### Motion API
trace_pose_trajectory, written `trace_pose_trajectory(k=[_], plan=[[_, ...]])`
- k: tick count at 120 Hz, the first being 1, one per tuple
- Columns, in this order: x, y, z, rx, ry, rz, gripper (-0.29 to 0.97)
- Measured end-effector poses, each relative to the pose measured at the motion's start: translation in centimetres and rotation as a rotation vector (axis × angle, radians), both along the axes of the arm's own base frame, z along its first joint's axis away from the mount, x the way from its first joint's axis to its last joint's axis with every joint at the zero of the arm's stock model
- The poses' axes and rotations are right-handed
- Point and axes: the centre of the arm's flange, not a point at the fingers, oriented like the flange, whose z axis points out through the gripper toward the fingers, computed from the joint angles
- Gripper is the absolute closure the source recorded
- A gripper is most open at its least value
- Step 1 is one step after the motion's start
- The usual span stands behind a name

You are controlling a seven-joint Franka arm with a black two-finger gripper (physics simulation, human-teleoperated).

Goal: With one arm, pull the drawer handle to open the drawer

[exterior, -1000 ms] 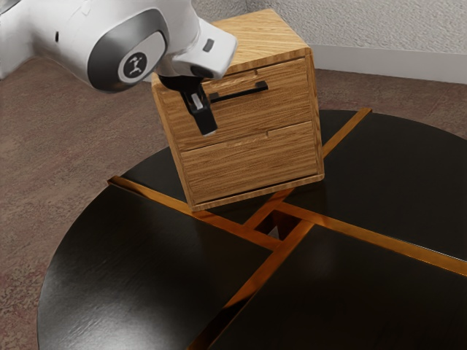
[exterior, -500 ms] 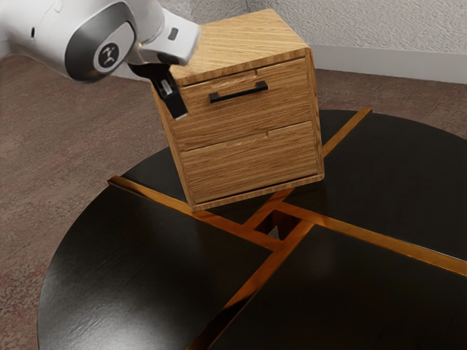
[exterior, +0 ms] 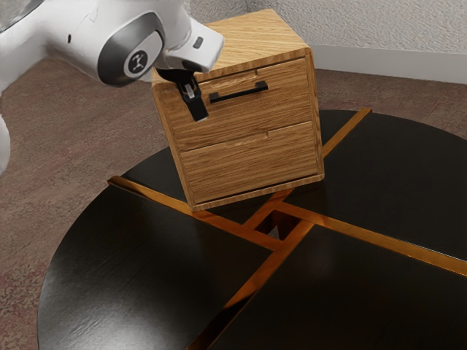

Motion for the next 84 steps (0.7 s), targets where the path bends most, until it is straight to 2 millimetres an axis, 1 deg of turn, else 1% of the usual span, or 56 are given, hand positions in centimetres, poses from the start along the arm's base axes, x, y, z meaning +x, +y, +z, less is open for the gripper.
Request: trace_pose_trajectory(k=[5, 10, 30, 35, 45, 61, 75, 84], plan=[[0.6, -0.6, -0.3, 0.003, 0.004, -0.018, 0.0], [0.9, -0.8, -0.6, 0.008, 0.007, -0.026, 0.0], [1.2, 0.2, -0.8, 0.033, 0.011, -0.025, 0.0], [1.4, 0.2, -1.1, 0.039, 0.014, -0.03, 0.0], [2.0, -0.5, -1.5, 0.047, 0.013, -0.053, 0.0], [2.9, -1.6, -0.2, 0.048, -0.029, -0.09, 0.0], [4.2, -3.0, -0.8, 0.044, -0.036, -0.132, 0.0], [4.8, -3.2, -1.5, 0.048, -0.029, -0.142, 0.0]])
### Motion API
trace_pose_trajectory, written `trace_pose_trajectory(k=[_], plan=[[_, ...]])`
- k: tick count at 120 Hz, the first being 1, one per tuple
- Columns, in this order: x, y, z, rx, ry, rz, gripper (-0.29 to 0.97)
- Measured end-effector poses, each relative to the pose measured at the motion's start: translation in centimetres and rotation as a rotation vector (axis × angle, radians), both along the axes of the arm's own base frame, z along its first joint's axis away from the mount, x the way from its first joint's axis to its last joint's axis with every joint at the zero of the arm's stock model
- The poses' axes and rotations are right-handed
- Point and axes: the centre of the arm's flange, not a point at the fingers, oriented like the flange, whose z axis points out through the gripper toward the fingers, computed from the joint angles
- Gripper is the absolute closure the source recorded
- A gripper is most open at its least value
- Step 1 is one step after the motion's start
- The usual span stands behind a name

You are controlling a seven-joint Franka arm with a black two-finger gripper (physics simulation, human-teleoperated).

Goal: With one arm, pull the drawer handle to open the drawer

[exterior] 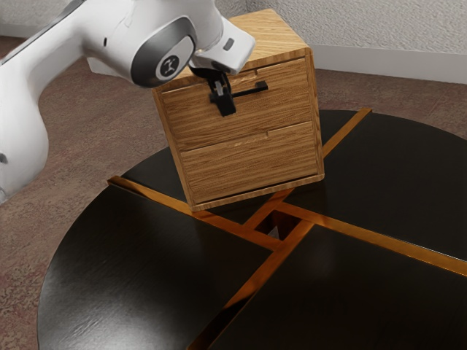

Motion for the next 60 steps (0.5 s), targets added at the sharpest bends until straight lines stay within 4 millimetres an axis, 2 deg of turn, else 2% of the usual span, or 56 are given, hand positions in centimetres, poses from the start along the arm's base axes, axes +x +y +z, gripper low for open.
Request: trace_pose_trajectory(k=[24, 60], plan=[[0.9, 0.9, -1.6, 0.011, 0.019, 0.002, 0.0], [1.3, 0.3, -2.6, 0.014, 0.03, -0.014, 0.0]])
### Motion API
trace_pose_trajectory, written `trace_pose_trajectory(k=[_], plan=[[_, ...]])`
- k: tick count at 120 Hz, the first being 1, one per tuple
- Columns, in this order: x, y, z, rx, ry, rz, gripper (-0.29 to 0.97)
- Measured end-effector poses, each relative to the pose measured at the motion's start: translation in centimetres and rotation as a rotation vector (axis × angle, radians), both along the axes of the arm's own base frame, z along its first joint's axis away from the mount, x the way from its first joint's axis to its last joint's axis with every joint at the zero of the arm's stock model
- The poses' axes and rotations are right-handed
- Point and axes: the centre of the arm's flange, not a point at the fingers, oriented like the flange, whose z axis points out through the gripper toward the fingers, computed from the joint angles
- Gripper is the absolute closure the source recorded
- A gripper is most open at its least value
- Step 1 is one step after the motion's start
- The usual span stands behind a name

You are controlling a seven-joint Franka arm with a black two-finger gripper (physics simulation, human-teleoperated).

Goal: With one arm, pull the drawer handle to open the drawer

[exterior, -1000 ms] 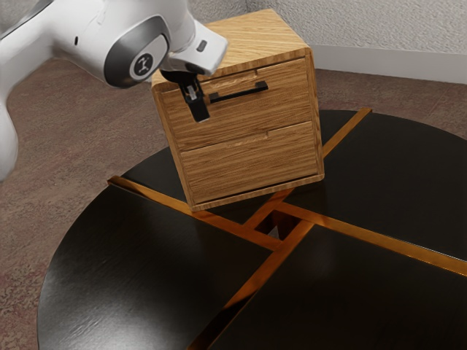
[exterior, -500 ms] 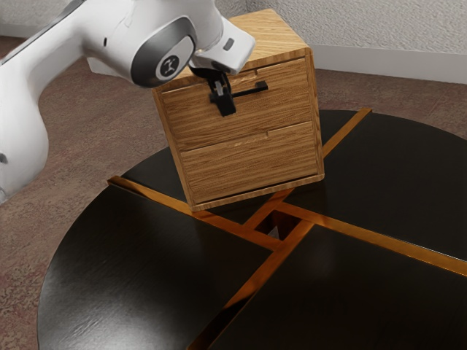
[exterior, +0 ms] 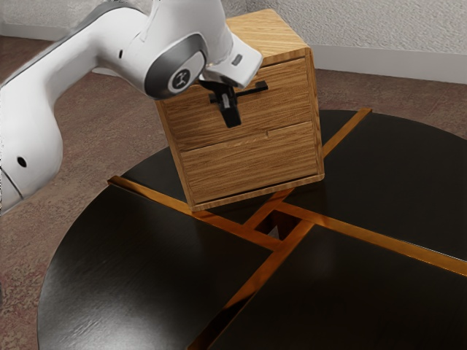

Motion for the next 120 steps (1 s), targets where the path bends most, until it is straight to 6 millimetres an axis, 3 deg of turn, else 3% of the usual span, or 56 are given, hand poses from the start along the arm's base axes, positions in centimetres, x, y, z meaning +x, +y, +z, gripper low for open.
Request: trace_pose_trajectory(k=[53, 120], plan=[[0.6, -0.1, -1.5, -0.012, 0.014, -0.007, 0.0], [0.8, -2.0, -2.7, -0.01, 0.035, -0.004, -0.01]])
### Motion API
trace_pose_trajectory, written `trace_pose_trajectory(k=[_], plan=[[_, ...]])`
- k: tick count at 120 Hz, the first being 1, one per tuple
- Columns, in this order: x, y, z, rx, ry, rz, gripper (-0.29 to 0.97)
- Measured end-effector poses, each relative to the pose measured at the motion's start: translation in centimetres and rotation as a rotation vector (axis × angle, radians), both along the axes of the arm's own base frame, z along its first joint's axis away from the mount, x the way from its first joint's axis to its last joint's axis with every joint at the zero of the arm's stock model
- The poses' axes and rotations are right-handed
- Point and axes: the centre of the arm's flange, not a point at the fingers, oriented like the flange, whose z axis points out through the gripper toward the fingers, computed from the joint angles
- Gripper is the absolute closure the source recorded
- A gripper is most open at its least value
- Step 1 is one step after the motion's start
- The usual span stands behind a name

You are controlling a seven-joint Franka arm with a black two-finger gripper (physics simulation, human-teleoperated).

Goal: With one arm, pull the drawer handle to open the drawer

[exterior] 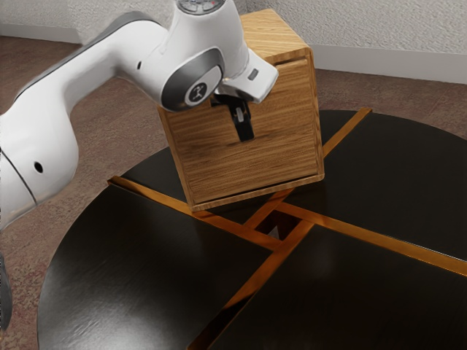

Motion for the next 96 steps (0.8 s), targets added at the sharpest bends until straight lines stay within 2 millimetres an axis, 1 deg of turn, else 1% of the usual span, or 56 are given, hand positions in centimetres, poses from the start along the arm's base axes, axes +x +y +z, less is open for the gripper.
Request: trace_pose_trajectory(k=[19, 38, 62, 79, 96], plan=[[0.0, -0.5, -0.3, 0.014, 0.002, 0.017, 0.0], [-0.8, -1.1, -0.1, 0.022, 0.006, 0.026, 0.03], [-2.1, -2.3, -0.2, 0.029, 0.01, 0.028, 0.01], [-2.5, -3.1, -0.2, 0.03, 0.001, 0.03, 0.02], [-2.6, -3.7, -0.3, 0.047, -0.006, 0.052, 0.0]])
